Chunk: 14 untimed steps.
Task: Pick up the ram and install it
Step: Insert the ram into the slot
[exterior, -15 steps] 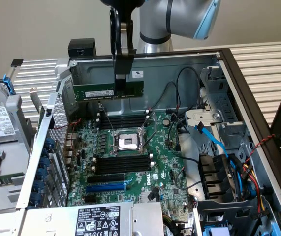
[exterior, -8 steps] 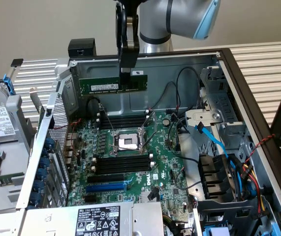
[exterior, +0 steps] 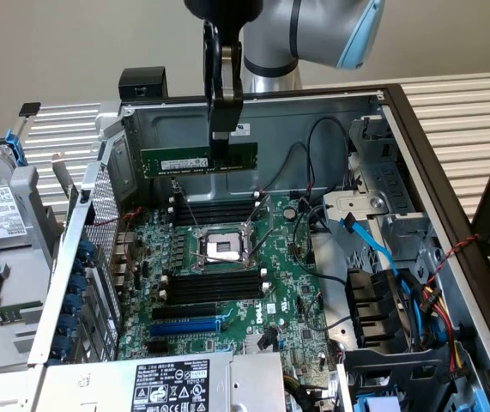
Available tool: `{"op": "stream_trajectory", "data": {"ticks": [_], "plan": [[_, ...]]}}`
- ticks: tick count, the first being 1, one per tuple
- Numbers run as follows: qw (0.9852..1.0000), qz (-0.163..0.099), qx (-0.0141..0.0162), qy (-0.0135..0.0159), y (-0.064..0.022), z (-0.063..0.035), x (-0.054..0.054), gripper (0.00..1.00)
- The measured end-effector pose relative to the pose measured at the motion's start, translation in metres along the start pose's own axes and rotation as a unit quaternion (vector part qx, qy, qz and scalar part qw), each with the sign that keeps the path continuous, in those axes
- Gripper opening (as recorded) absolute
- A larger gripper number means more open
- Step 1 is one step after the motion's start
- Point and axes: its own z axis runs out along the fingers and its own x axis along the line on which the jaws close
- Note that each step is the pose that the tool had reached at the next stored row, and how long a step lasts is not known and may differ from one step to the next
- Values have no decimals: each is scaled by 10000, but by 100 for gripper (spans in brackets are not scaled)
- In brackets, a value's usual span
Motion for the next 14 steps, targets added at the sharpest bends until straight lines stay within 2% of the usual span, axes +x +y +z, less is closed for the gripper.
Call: {"op": "stream_trajectory", "data": {"ticks": [7, 14], "plan": [[9996, 267, 2, -29, -14, 127, 7, 14], [9985, 549, 4, -59, -27, 254, 9, 14]]}}
